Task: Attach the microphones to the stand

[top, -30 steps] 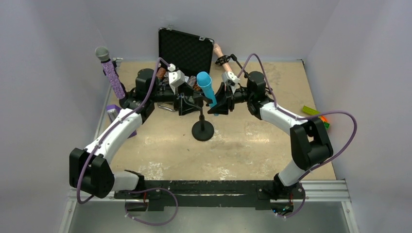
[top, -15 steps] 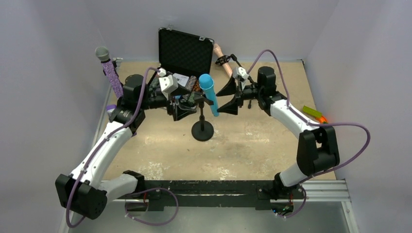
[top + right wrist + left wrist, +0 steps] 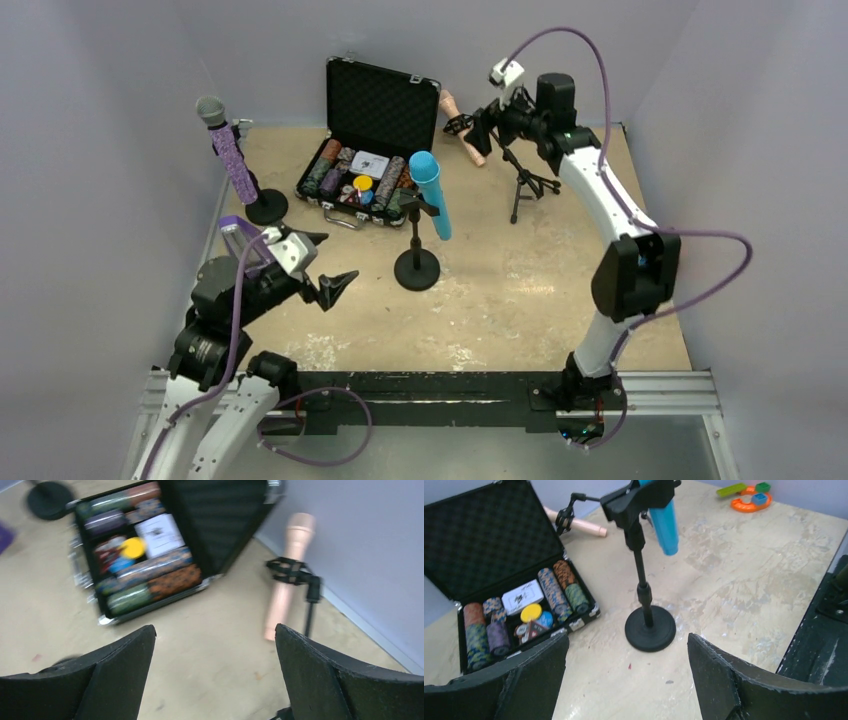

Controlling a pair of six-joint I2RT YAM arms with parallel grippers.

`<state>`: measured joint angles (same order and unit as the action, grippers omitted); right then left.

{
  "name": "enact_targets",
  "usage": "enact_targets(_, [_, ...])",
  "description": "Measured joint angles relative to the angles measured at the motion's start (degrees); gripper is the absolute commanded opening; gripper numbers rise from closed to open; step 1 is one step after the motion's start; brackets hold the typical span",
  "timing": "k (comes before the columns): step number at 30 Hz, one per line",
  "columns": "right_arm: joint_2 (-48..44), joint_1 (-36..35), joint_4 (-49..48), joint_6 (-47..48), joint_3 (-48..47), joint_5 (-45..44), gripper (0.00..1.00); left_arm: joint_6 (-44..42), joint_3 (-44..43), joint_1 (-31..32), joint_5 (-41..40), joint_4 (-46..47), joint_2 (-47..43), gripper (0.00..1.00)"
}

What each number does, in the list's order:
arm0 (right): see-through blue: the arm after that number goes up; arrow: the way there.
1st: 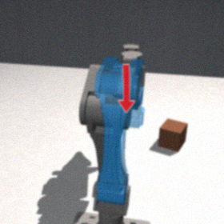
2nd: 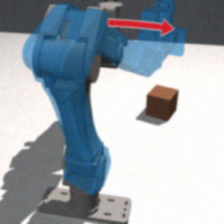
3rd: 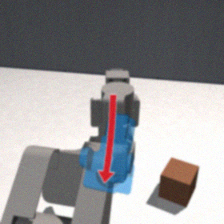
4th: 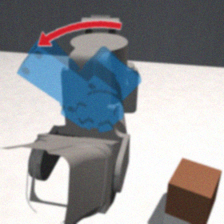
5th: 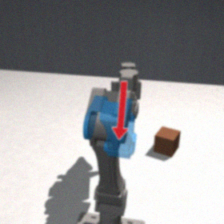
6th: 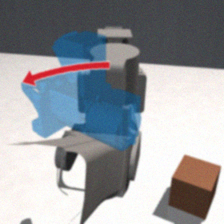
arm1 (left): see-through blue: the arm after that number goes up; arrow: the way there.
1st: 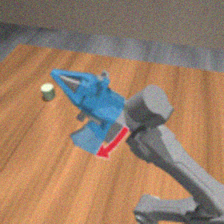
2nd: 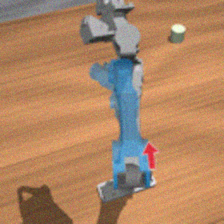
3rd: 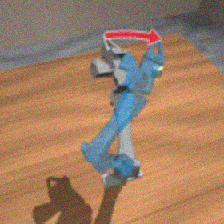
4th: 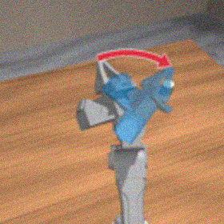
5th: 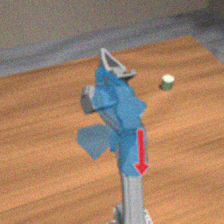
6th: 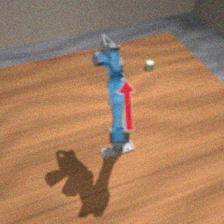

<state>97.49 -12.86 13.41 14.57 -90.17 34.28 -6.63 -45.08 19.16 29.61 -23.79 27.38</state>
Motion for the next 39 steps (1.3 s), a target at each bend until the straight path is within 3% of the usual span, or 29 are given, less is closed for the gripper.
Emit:
enact_targets(4, [14.38,0.04,3.89,-3.17,-16.46,-13.35,0.85,0.35,4.85,0.00,-3.91,-3.65,-8.20,0.92])
enact_targets(9, [24.46,0.20,8.22,-2.14,-22.88,-23.23,0.78,2.60,10.40,0.00,-7.48,-4.92,-13.33,0.92])
enact_targets(23, [38.36,0.42,11.21,5.31,-34.86,-29.59,0.61,3.02,10.82,0.00,-8.90,-5.55,-10.58,0.92])
enact_targets(28, [40.02,0.46,10.45,6.95,-35.34,-30.32,0.49,3.02,10.82,0.00,-8.87,-5.53,-10.64,0.92])
enact_targets(30, [40.13,0.46,10.38,7.28,-35.34,-30.27,0.40,3.02,10.82,0.00,-8.85,-5.51,-10.64,0.92])
enact_targets(34, [40.13,0.46,9.14,8.04,-35.34,-29.70,0.00,3.04,10.82,0.00,-8.81,-5.51,-10.86,0.92])
enact_targets(39, [38.71,0.74,5.57,8.44,-31.69,-28.41,0.00,3.89,10.82,0.00,-7.93,-5.42,-11.78,0.92])
